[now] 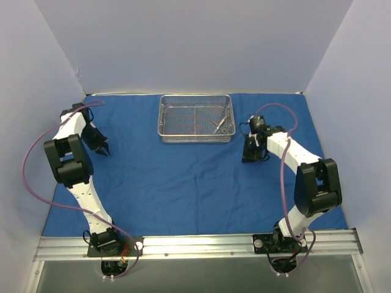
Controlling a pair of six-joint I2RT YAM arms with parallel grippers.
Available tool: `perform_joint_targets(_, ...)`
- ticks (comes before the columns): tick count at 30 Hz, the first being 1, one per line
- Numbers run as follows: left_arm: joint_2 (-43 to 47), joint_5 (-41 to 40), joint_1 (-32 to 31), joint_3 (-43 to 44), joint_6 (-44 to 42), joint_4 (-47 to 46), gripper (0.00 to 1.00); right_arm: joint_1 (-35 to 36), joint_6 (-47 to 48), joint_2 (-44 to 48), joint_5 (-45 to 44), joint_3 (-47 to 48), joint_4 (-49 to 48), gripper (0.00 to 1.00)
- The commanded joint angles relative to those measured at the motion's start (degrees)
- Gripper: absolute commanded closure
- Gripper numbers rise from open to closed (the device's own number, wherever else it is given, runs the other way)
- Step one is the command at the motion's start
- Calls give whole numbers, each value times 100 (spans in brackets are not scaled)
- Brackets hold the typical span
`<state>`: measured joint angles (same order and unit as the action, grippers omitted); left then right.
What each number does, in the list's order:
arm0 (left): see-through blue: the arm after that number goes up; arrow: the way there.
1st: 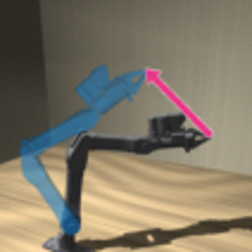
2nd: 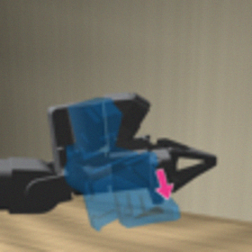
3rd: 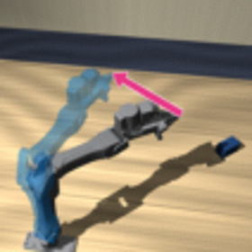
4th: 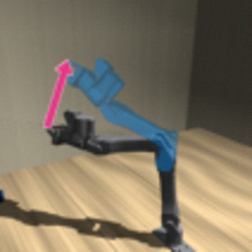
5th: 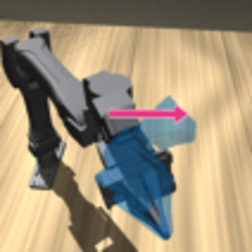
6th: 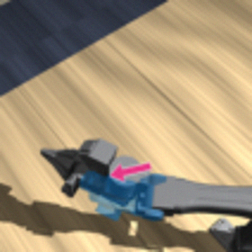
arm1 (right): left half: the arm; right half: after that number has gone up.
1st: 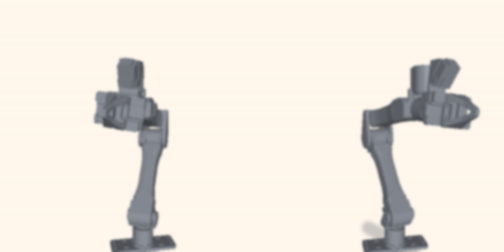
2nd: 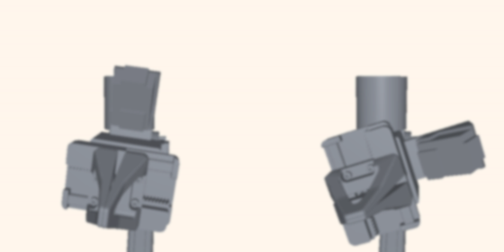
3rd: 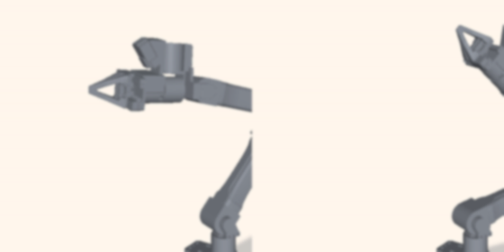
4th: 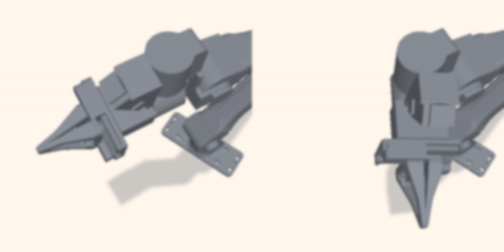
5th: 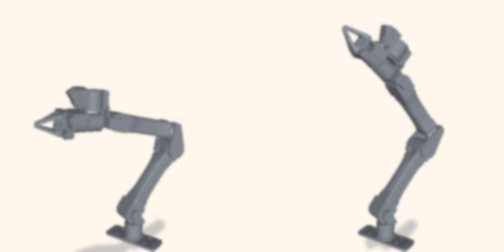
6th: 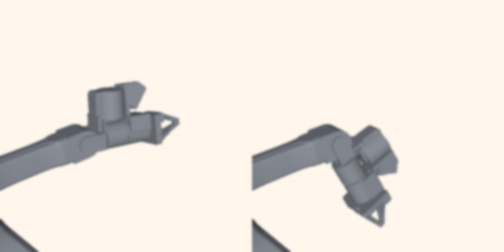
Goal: Open and lay out the surgical kit
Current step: Smooth out the surgical kit at the center of the board.
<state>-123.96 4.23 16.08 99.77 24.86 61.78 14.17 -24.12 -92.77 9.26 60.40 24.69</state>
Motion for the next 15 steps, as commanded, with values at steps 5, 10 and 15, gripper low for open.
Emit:
perform_joint_targets(5,944,622,-122,-598,133,-737,81,-959,338,-539,-355,385,300,96)
perform_joint_targets(10,540,702,-131,-704,142,-939,86,-1338,311,-1189,-345,69,19,100)
perform_joint_targets(15,171,623,-131,-748,142,-992,90,-1593,259,-1051,-662,-441,176,100)
